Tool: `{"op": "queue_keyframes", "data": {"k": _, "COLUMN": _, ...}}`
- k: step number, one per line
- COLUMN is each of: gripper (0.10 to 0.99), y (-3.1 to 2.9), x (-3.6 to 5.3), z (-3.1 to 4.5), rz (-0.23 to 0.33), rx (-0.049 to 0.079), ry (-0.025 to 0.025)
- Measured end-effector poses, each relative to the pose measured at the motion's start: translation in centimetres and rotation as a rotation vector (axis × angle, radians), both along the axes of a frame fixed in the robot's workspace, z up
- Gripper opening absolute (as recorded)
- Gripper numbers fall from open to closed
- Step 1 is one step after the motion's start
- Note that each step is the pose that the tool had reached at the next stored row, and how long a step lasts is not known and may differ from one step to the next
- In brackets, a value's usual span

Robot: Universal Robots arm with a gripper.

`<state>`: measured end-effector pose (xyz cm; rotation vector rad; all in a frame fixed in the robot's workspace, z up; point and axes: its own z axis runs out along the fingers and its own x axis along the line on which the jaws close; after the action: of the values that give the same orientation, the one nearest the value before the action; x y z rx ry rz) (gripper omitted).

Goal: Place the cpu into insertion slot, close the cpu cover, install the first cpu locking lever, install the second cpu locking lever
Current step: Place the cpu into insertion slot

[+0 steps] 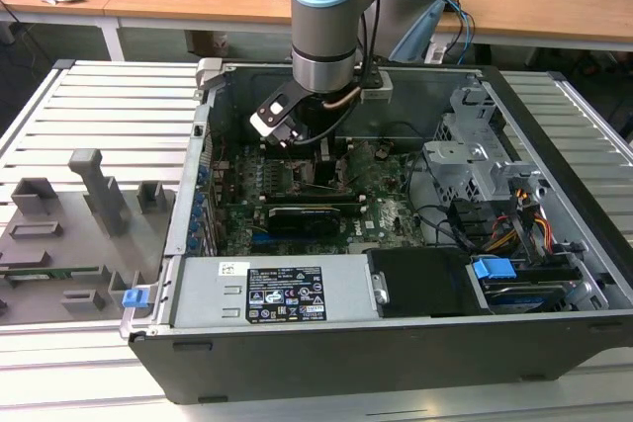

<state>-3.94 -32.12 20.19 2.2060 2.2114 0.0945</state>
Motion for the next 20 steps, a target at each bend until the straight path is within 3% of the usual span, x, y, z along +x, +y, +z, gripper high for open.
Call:
{"op": "queue_keyframes", "data": {"k": 9, "gripper": 0.549, "y": 0.00, "x": 0.00, "z": -0.01, "rz": 0.000, "rx": 0.000, "ry": 0.0000}}
{"op": "queue_keyframes", "data": {"k": 10, "gripper": 0.612, "y": 0.00, "x": 0.00, "z": -0.01, "rz": 0.000, "rx": 0.000, "ry": -0.0001}}
{"op": "queue_keyframes", "data": {"k": 20, "gripper": 0.596, "y": 0.00, "x": 0.01, "z": -0.03, "rz": 0.000, "rx": 0.000, "ry": 0.0000}}
